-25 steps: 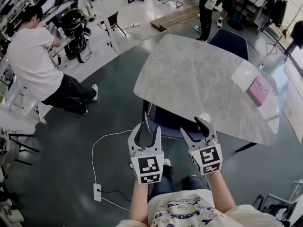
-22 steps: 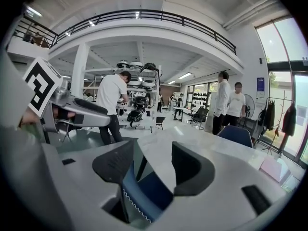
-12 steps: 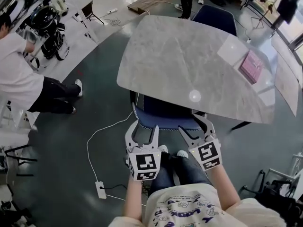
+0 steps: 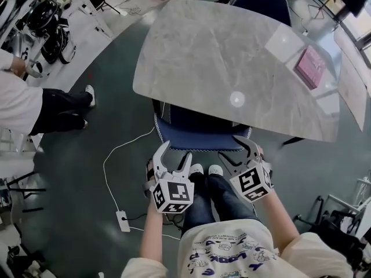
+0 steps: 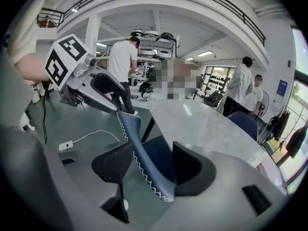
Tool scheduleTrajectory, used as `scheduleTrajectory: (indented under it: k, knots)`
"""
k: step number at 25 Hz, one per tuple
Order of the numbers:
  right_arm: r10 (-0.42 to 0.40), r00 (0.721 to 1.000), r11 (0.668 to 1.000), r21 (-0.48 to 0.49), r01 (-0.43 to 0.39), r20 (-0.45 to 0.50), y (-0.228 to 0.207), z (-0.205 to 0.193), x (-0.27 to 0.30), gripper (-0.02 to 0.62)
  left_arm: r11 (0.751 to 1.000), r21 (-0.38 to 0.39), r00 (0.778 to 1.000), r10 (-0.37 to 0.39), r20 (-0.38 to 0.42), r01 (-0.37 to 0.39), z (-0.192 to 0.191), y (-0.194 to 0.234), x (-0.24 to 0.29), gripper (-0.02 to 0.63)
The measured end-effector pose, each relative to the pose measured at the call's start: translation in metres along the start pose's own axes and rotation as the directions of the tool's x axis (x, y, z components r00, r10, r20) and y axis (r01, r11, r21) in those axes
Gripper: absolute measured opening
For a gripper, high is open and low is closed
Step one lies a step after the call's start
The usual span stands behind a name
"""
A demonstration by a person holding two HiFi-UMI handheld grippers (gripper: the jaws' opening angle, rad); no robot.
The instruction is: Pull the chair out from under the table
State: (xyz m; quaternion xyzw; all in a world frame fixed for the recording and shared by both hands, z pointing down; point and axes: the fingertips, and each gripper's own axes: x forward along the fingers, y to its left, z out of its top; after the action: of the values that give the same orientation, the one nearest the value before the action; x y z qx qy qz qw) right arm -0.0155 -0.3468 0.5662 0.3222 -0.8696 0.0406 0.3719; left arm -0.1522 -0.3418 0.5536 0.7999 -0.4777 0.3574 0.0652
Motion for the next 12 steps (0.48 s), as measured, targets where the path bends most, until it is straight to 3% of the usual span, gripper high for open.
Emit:
scheduleTrajectory:
  k: [7,12]
  knots:
    - [0.04,0.996,0.997,-0.063,-0.045,-0.082,-0.004,-0.037,0.008,0.268,0.989,0.101,0.992,-0.095,-0.085,0.104,-0.025,-0.019,0.026,0.296]
    - [0.072,0.986,0.989,-0.115,-0.089,-0.147,0.0,-0.055,0.022,0.27,0.954,0.258,0.974,-0.101,-0.201,0.152,-0.052,-0.017,0.046,0.304]
